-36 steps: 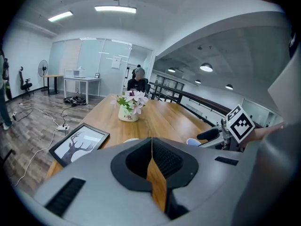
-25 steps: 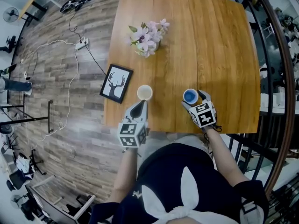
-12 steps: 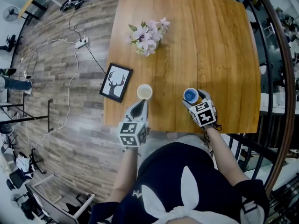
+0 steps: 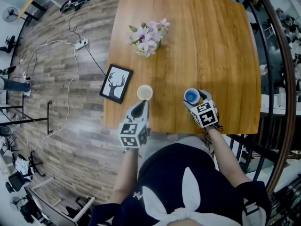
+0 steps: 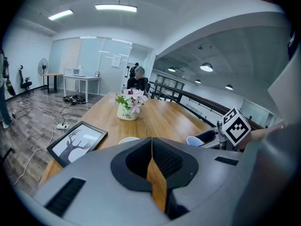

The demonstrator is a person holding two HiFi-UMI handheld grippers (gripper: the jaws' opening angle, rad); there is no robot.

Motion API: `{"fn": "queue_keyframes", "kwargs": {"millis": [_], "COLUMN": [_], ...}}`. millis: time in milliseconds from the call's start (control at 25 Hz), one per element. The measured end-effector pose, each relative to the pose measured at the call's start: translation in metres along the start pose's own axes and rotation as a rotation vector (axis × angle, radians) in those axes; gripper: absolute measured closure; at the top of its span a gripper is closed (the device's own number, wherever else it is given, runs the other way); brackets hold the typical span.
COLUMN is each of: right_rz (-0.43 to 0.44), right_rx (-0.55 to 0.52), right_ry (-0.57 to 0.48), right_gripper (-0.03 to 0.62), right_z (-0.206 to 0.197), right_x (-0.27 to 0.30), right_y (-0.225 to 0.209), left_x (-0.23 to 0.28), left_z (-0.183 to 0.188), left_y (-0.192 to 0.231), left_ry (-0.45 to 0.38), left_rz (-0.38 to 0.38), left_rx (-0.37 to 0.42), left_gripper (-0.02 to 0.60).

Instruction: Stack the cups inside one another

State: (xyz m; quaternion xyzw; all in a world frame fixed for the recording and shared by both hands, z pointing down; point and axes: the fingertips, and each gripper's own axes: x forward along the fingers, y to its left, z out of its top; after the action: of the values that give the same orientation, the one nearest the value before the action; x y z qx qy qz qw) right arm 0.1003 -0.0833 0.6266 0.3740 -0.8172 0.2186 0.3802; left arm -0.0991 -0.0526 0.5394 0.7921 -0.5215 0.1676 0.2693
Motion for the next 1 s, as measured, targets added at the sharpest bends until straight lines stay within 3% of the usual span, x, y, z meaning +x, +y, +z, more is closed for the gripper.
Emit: {"fn": "queue_keyframes", "kwargs": {"millis": [1000], "right_rz": [-0.054], "right_rx": [-0.027], "right_ry": [-0.214], "right_gripper": [0.240], "right_z": [0.097], "right_x": [-0.084], "right_y": [-0.006], "left_x": [-0.019], "left_z": [0.016], "left_y": [0.007], "left_ry": [-0.068], "left_rz": [0.019], "left_rx": [-0.006], "left_gripper": [0.560]}}
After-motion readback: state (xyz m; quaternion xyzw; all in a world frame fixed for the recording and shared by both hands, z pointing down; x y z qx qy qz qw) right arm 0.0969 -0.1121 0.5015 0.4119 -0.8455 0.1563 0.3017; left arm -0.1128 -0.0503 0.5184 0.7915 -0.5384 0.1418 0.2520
